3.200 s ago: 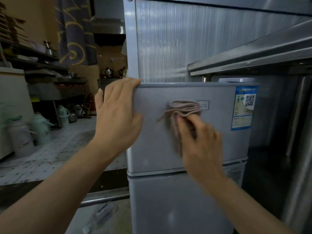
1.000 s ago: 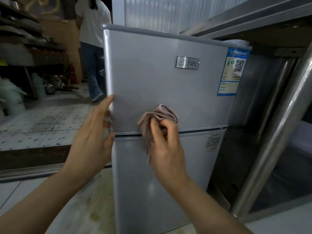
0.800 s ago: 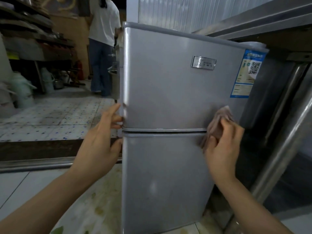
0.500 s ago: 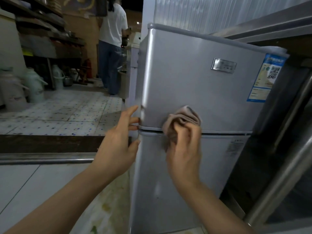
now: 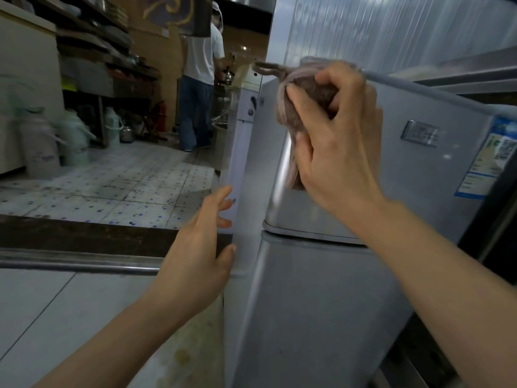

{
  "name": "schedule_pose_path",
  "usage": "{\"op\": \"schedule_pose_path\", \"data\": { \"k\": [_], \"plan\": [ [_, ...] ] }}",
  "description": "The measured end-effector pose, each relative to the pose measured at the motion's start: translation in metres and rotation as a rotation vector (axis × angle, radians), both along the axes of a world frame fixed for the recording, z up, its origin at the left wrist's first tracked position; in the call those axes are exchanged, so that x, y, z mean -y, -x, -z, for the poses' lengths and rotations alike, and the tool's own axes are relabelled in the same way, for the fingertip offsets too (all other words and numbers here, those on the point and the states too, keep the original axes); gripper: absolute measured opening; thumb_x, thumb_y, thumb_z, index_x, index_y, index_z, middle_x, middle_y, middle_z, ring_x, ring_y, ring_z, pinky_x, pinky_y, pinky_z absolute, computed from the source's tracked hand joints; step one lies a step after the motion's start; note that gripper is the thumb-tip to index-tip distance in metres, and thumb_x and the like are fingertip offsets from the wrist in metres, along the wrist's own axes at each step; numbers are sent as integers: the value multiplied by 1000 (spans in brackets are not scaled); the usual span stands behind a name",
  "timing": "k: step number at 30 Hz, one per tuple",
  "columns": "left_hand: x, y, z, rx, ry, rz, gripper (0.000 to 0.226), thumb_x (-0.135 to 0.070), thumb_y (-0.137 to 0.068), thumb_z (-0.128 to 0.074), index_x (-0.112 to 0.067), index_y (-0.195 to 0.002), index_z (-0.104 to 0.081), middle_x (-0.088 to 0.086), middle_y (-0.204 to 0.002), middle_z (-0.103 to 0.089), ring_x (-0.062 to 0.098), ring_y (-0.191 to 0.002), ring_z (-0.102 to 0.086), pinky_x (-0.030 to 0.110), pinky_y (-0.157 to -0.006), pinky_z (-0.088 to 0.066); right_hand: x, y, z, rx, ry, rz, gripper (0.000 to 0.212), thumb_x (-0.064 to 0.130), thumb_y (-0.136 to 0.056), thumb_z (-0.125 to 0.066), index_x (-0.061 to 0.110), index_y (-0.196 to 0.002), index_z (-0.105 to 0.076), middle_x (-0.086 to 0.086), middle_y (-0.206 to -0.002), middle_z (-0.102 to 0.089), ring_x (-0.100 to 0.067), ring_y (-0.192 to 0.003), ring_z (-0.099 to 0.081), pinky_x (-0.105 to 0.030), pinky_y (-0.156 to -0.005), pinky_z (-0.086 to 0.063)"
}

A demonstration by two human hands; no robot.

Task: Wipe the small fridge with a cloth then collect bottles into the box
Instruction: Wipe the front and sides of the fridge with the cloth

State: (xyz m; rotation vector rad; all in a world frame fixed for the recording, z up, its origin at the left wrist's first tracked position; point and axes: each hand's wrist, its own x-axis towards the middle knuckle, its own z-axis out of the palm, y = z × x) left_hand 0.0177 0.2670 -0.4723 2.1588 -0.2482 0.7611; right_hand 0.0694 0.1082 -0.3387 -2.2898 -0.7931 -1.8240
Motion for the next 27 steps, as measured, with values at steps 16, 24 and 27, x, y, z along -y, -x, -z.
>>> {"op": "schedule_pose_path", "data": {
  "k": [16, 24, 27],
  "plan": [
    [3, 13, 25, -9, 4, -49, 83, -4, -80, -65, -50, -132, -21, -31, -121, -37, -20, -103, -44, -2, -71, -40, 17, 10, 171, -133, 361, 6, 53, 15, -74, -48, 25, -125, -58, 3, -130, -39, -22, -94, -41, -33, -71, -27],
    [44, -6, 18, -5, -16, -45, 67, -11, -83, -63, -30, -139, -30, -18, -127, -44, -1, -109, -49, 13, -90, -38, 130, 0, 164, -250, -95, 85, 69, 5, -79, -74, 18, -137, -38, -14, -131, -39, -34, -108, -48, -45, -89, -46],
    [58, -13, 13, 15, 31, -92, 58, -10, -82, -63, -27, -132, -39, -10, -121, -52, 8, -106, -54, 32, -95, -47, 118, -4, 171, -199, -132, 62, 34, 12, -89, -61, 16, -122, -55, 5, -118, -47, -9, -108, -47, -33, -91, -44]
  ]
}}
